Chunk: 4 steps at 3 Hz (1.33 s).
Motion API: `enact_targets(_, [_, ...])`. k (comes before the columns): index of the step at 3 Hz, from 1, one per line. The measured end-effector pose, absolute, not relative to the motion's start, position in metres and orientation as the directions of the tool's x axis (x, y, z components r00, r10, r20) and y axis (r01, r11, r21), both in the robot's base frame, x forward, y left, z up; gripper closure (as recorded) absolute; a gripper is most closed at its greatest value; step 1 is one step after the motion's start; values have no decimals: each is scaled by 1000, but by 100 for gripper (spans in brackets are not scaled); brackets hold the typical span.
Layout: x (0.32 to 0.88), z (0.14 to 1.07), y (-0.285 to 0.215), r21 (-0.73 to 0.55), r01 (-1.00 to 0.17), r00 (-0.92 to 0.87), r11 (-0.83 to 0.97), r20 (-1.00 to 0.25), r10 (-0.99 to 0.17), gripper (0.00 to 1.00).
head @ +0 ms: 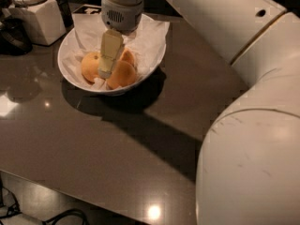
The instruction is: Pick orange from white bowl
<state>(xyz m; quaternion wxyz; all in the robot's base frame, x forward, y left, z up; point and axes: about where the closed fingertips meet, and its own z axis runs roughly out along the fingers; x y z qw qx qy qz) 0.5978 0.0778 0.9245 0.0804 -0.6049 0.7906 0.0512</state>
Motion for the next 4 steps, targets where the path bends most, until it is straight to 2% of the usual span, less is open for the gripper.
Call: enact_targets(4, [602, 905, 77, 22, -922, -386, 386, -125, -914, 12])
